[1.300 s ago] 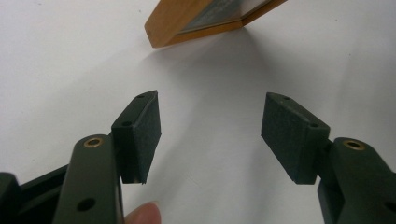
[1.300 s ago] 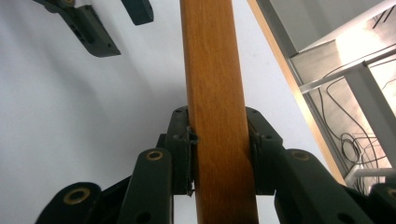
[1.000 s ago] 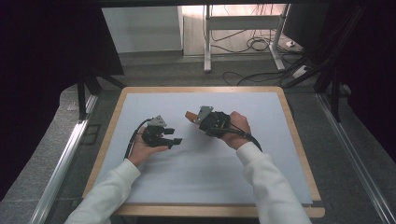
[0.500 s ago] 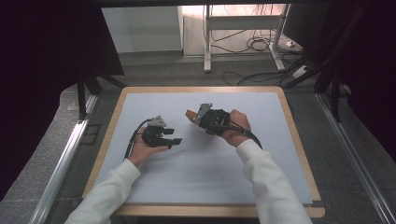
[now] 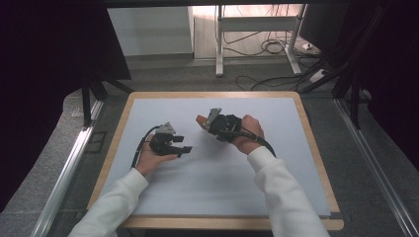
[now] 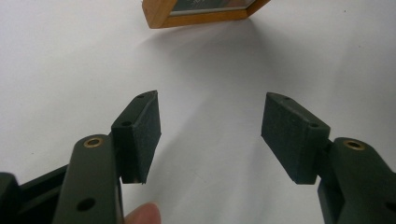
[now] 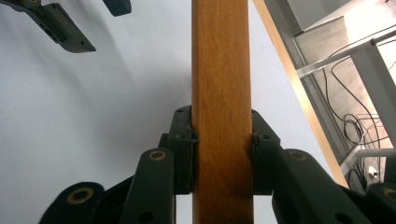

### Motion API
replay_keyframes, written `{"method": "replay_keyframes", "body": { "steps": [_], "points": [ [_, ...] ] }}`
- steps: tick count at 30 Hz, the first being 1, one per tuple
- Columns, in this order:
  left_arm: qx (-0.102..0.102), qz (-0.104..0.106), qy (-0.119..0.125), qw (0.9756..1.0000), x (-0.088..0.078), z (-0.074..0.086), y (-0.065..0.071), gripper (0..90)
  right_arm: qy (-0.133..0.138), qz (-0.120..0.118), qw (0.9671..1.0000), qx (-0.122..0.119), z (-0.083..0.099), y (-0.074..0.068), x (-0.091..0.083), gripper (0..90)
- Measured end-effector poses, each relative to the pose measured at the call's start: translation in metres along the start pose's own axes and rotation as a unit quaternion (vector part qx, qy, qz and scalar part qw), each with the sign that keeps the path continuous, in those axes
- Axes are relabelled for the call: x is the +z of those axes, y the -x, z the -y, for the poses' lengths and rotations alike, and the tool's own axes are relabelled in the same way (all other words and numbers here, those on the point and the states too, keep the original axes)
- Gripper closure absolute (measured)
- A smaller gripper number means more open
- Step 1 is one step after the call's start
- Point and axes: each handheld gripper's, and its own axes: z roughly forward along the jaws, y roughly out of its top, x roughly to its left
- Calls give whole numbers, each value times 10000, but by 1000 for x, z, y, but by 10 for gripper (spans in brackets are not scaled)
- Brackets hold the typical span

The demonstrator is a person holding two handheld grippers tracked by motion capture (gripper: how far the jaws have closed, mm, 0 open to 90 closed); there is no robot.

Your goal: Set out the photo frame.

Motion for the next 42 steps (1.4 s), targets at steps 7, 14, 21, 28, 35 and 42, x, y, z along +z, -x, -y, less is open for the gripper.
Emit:
{"method": "replay_keyframes", "body": {
  "steps": [7,14,21,28,35,42],
  "points": [
    [-5,-12,-14,10000,1,1,0,372,-231,53,9997,3,-7,-1,2,689],
    [-26,-28,-16,10000,0,2,-2,371,-414,173,9990,46,-13,0,5,685],
    [-15,-32,-10,10000,-1,2,-3,372,-474,172,9987,110,-13,1,5,692],
    [-18,-61,18,10000,-1,2,-4,374,-474,40,9987,156,-13,10,3,694],
    [-82,-82,69,9999,-2,2,-7,376,-455,-232,9979,389,-9,28,-13,694],
    [-95,-105,84,9999,-4,1,-7,376,-178,-599,9973,396,-7,28,-31,695]
  ]
}}
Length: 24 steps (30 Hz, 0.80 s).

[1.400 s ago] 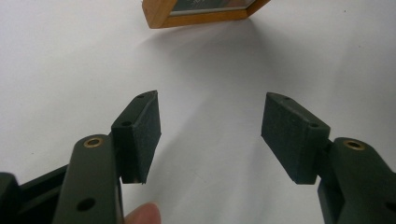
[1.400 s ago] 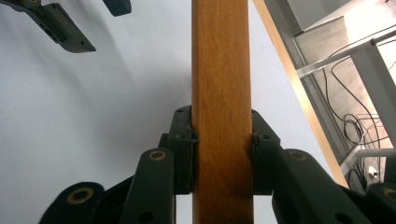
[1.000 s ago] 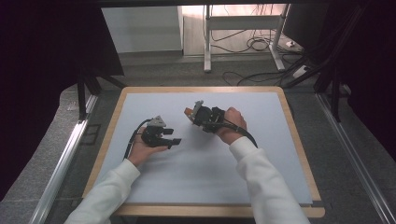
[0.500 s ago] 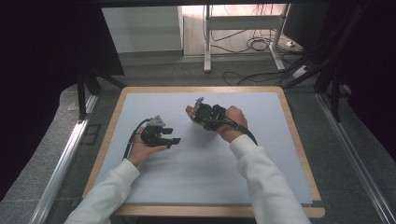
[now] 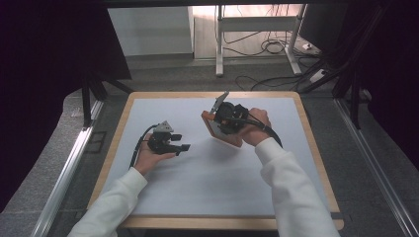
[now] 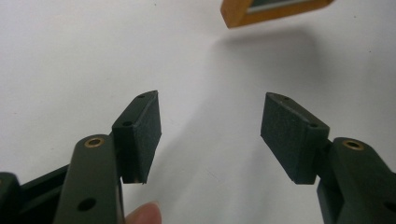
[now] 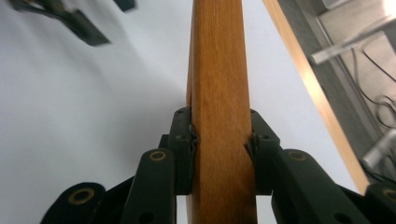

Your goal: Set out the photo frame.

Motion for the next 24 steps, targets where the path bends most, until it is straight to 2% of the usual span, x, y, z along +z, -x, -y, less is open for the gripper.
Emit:
{"method": "replay_keyframes", "body": {
  "steps": [5,11,16,19,21,24],
  "points": [
    [-35,-39,31,10000,-4,1,-3,375,224,-507,9984,-125,3,-11,-7,694],
    [-34,-74,42,10000,-5,1,-5,376,239,-1080,9927,-489,5,-30,-14,694],
    [15,-57,31,10000,-4,0,-2,376,391,-1364,9884,-535,8,-36,-16,694],
    [26,-56,50,10000,-4,0,-1,376,368,-1412,9877,-563,11,-37,-11,694],
    [-1,-53,61,10000,-5,0,0,376,436,-1485,9867,-494,14,-34,-9,693],
    [-9,-48,63,10000,-5,0,-1,377,411,-1573,9854,-514,17,-29,-7,692]
  ]
}}
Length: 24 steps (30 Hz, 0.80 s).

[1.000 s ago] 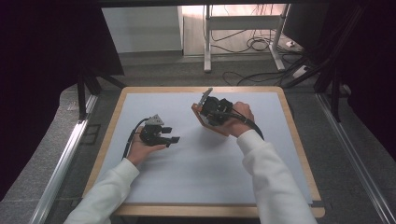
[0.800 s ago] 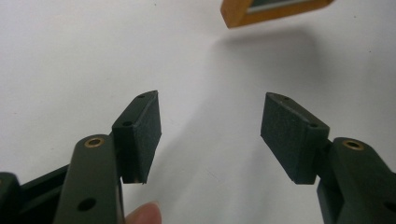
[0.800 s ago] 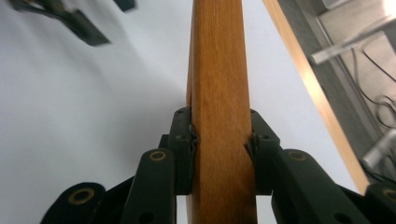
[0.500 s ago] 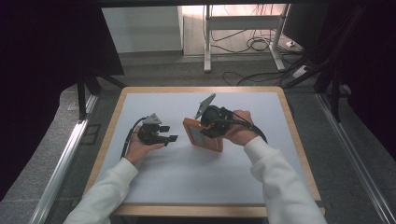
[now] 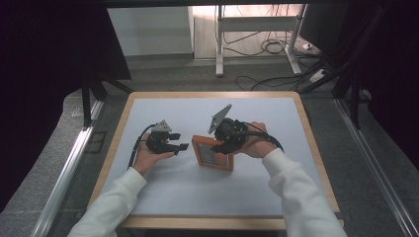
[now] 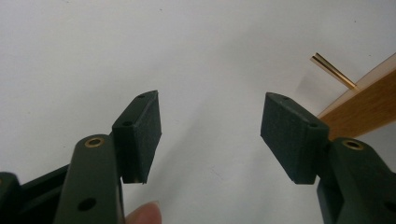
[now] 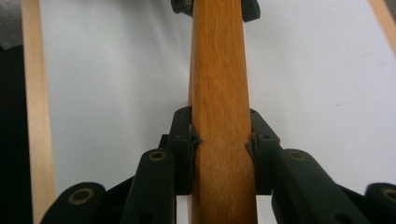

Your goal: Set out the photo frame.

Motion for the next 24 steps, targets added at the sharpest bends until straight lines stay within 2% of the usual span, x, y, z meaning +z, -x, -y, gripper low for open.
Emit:
{"method": "replay_keyframes", "body": {
  "steps": [7,14,24],
  "points": [
    [116,75,102,9999,-5,-5,5,378,70,-13,9999,116,11,12,0,689],
    [162,155,171,9996,-9,-8,8,378,36,115,9999,46,10,13,0,685],
    [202,216,196,9994,-11,-8,10,377,49,202,9997,138,12,24,4,646]
  ]
}}
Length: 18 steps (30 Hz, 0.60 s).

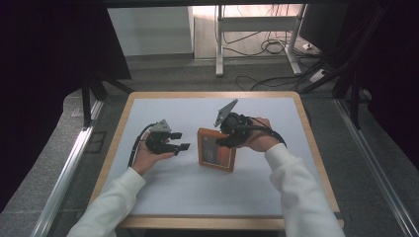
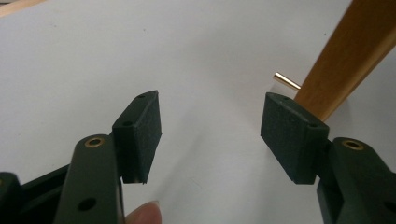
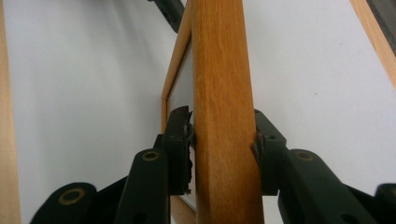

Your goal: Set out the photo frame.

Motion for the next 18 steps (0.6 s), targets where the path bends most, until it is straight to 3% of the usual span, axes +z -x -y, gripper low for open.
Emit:
{"method": "replay_keyframes", "body": {
  "steps": [18],
  "points": [
    [62,14,-50,10000,2,0,2,377,-30,252,9990,359,7,27,16,496]
  ]
}}
